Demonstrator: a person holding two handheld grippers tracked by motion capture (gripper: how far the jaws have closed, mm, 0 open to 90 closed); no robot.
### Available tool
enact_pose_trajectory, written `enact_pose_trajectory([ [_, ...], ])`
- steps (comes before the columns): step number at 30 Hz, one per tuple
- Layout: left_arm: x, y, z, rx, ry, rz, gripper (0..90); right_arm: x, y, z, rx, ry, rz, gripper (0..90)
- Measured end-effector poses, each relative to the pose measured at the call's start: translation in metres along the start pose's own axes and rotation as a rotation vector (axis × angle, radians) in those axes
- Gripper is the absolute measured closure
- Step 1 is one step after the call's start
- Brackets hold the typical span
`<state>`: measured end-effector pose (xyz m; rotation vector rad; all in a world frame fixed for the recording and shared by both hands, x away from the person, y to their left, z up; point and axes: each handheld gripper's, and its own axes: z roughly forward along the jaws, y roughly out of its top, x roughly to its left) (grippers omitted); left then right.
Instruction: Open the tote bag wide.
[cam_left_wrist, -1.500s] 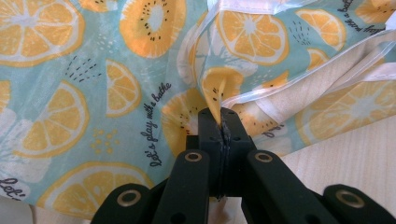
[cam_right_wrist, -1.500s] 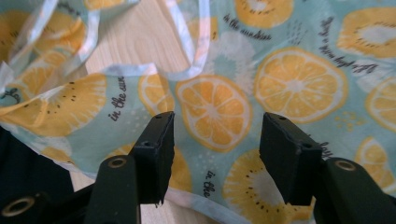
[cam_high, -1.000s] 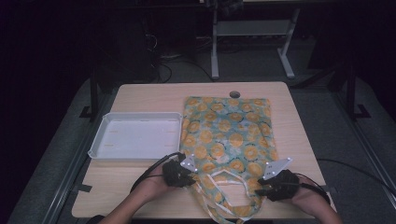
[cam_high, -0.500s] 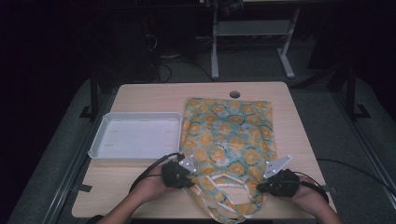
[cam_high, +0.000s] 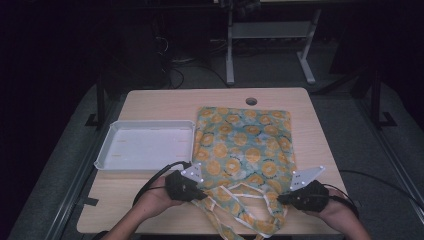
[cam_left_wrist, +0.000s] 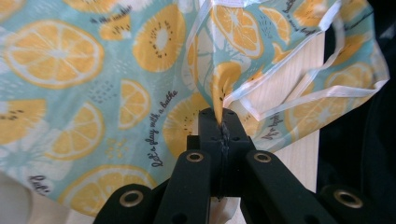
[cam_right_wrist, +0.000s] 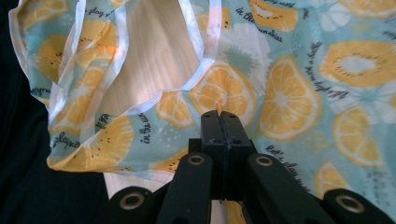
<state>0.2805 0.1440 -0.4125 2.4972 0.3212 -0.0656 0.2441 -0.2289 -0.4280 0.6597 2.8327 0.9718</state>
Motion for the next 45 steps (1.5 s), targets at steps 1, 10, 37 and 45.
enact_pose_trajectory([
  [1,0.001,0.001,-0.003,-0.013,0.001,0.001,90.0,0.000,0.001,-0.001,-0.003,-0.001,0.000,89.9],
  [10,-0.002,0.017,-0.030,-0.124,0.000,0.026,90.0,-0.006,0.022,-0.030,-0.093,-0.064,-0.046,89.9],
  [37,0.071,0.060,-0.047,-0.205,0.143,-0.065,90.0,-0.068,0.053,-0.039,-0.125,-0.197,0.040,89.8],
  [45,0.103,0.056,-0.005,-0.048,0.188,-0.127,90.0,-0.091,0.051,-0.012,-0.053,-0.204,0.087,89.8],
])
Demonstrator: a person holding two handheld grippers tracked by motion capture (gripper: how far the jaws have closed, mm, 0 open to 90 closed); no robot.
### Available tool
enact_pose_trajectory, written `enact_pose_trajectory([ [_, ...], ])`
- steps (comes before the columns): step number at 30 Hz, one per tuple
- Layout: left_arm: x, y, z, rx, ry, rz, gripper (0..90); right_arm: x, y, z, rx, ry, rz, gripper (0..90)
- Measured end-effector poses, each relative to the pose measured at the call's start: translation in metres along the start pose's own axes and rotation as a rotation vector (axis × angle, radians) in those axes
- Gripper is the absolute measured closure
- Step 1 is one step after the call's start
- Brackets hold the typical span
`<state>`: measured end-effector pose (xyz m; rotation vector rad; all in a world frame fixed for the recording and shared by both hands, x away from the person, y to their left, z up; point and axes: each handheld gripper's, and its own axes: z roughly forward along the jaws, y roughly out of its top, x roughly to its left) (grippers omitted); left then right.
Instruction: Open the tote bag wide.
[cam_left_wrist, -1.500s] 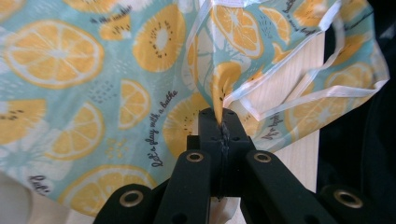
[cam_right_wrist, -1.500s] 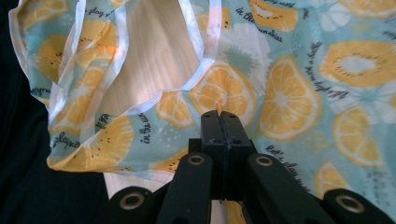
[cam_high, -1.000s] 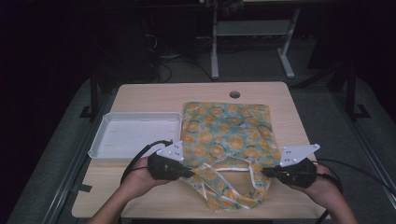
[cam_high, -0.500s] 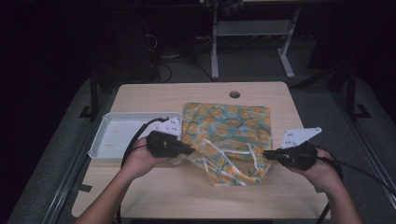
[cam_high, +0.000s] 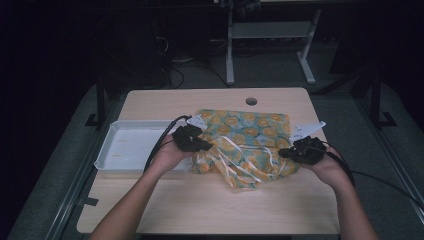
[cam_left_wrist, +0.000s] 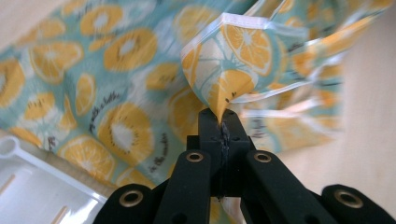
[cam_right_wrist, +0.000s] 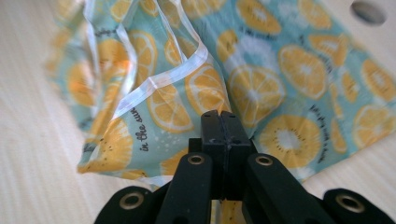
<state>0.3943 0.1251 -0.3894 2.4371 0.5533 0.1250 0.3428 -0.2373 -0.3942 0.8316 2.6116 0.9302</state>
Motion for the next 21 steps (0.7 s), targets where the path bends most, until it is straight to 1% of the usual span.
enact_pose_trajectory([
  [1,0.001,-0.001,0.006,0.012,0.008,-0.005,89.9,-0.002,-0.002,0.010,0.024,0.002,0.010,89.8],
  [2,0.001,-0.002,0.010,0.032,0.010,-0.006,89.9,-0.002,-0.002,0.010,0.024,0.002,0.010,89.8],
  [3,0.002,-0.003,0.014,0.058,0.010,-0.003,90.0,-0.004,-0.003,0.015,0.036,0.002,0.011,89.8],
  [4,0.001,-0.005,0.022,0.077,0.023,-0.010,89.9,-0.005,-0.006,0.024,0.062,0.009,0.018,89.8],
  [5,0.001,-0.005,0.022,0.077,0.023,-0.010,89.9,-0.005,-0.006,0.024,0.062,0.009,0.018,89.8],
  [6,0.001,-0.006,0.026,0.096,0.026,-0.008,89.9,-0.005,-0.008,0.031,0.088,0.012,0.016,89.8],
  [9,-0.004,-0.009,0.037,0.145,0.046,0.008,89.9,-0.005,-0.008,0.036,0.104,0.015,0.017,89.8],
  [10,-0.005,-0.009,0.039,0.156,0.051,0.010,89.9,-0.004,-0.008,0.039,0.117,0.014,0.013,89.8],
  [11,-0.006,-0.009,0.042,0.171,0.059,0.023,89.9,-0.004,-0.009,0.043,0.133,0.012,0.005,89.8],
  [12,-0.007,-0.010,0.044,0.184,0.061,0.027,90.0,-0.003,-0.009,0.045,0.143,0.013,0.009,89.8],
  [13,-0.007,-0.010,0.045,0.189,0.060,0.029,90.0,-0.003,-0.009,0.045,0.143,0.013,0.009,89.8],
  [15,-0.008,-0.011,0.049,0.203,0.059,0.030,90.0,-0.002,-0.010,0.048,0.165,0.003,-0.010,89.7],
  [18,-0.010,-0.012,0.055,0.227,0.049,0.035,90.0,-0.001,-0.010,0.052,0.187,0.004,-0.017,89.8],
  [19,-0.012,-0.012,0.057,0.250,0.048,0.056,90.0,0.000,-0.011,0.055,0.204,0.004,-0.042,89.8],
  [20,-0.012,-0.012,0.057,0.250,0.048,0.056,90.0,0.000,-0.011,0.055,0.204,0.004,-0.042,89.8],
  [21,-0.013,-0.012,0.058,0.246,0.052,0.054,90.0,0.001,-0.011,0.056,0.218,0.008,-0.047,89.8],
])
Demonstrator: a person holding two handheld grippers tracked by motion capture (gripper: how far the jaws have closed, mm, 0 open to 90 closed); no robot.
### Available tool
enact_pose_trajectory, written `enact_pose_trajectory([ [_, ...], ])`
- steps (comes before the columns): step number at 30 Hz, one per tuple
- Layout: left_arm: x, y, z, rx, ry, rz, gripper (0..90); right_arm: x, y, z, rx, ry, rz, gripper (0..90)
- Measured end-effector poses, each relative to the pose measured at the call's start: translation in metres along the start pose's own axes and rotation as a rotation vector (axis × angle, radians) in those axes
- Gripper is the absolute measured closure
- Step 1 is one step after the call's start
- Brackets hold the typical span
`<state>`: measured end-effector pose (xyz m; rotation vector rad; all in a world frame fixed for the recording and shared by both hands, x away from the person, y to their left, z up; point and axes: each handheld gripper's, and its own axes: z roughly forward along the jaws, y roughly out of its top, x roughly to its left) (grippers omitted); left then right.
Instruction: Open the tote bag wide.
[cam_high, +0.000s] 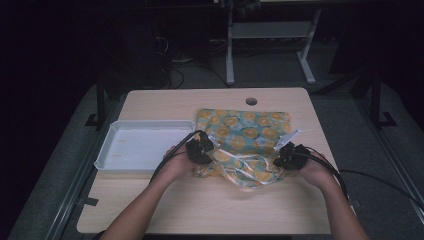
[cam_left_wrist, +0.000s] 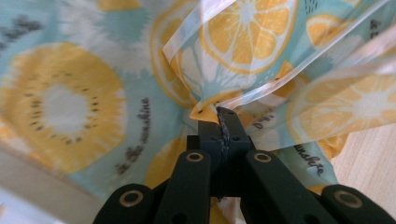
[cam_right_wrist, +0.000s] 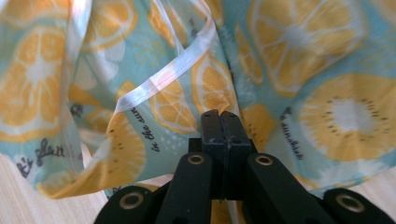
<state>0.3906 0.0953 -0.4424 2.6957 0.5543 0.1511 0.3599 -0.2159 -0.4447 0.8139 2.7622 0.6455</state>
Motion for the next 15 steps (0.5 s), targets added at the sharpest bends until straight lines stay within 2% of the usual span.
enact_pose_trajectory([
  [2,-0.001,0.001,-0.001,0.016,0.007,0.016,90.0,0.003,0.000,0.004,0.016,0.007,-0.010,89.7],
  [3,-0.002,0.001,0.000,0.016,0.011,0.019,90.0,0.004,-0.001,0.004,0.007,-0.001,-0.012,89.7],
  [6,-0.006,0.002,0.000,0.021,-0.002,0.018,90.0,0.003,-0.004,0.003,0.006,0.023,0.004,89.8],
  [8,-0.008,0.002,-0.002,0.040,-0.010,0.039,90.0,0.004,-0.006,0.001,0.011,0.034,0.003,89.8],
  [13,-0.020,-0.002,-0.005,0.066,-0.037,0.071,90.0,0.017,-0.011,-0.004,0.033,0.058,-0.022,89.7],
  [15,-0.024,-0.007,-0.007,0.061,-0.054,0.068,90.0,0.024,-0.014,-0.006,0.039,0.071,-0.035,89.7],
])
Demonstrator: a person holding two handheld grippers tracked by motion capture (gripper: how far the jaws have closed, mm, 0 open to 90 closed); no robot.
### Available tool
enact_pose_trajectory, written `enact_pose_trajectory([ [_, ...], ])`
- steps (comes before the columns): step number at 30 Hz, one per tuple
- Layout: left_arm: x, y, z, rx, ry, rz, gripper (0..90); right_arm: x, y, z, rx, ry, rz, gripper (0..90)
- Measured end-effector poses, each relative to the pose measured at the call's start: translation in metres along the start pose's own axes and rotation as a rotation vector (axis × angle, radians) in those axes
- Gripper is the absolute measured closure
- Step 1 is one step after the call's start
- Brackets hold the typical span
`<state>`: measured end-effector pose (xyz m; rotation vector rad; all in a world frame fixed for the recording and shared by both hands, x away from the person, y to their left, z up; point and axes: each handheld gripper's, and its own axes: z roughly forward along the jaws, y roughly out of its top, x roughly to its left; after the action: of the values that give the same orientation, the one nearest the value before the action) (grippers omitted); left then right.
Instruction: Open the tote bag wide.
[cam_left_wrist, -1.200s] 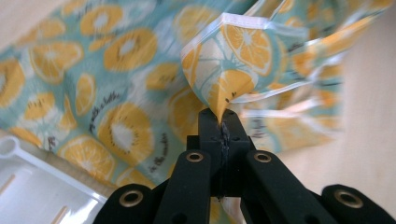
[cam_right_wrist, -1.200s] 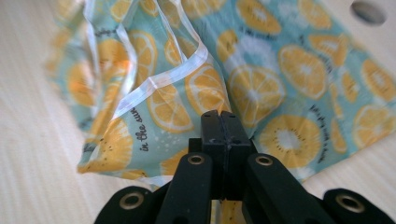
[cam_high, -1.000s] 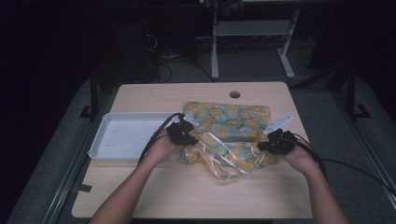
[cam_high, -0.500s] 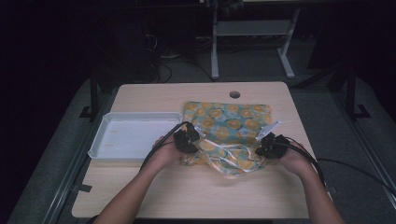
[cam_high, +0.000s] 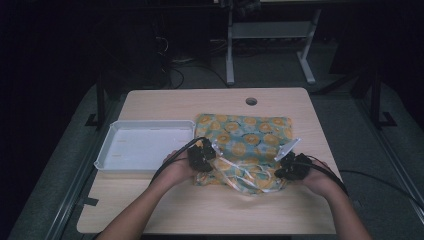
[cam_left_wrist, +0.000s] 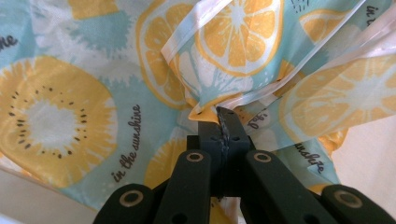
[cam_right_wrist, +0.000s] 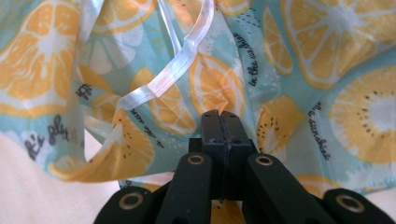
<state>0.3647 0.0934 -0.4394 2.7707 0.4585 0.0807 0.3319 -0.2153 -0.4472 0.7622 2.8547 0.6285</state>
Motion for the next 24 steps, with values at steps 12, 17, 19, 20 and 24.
enact_pose_trajectory([
  [12,-0.034,-0.032,-0.012,-0.009,-0.063,0.041,90.0,0.049,-0.018,-0.008,-0.025,0.072,-0.088,89.8],
  [17,-0.031,-0.037,-0.013,-0.039,-0.093,0.021,90.0,0.053,-0.019,-0.008,-0.037,0.071,-0.098,89.8],
  [19,-0.030,-0.039,-0.016,-0.058,-0.101,0.017,90.0,0.053,-0.020,-0.010,-0.042,0.074,-0.096,89.8],
  [20,-0.030,-0.040,-0.019,-0.070,-0.106,0.010,90.0,0.053,-0.020,-0.013,-0.050,0.075,-0.095,89.8],
  [24,-0.027,-0.043,-0.037,-0.134,-0.124,-0.007,90.0,0.053,-0.021,-0.024,-0.101,0.076,-0.083,89.8],
])
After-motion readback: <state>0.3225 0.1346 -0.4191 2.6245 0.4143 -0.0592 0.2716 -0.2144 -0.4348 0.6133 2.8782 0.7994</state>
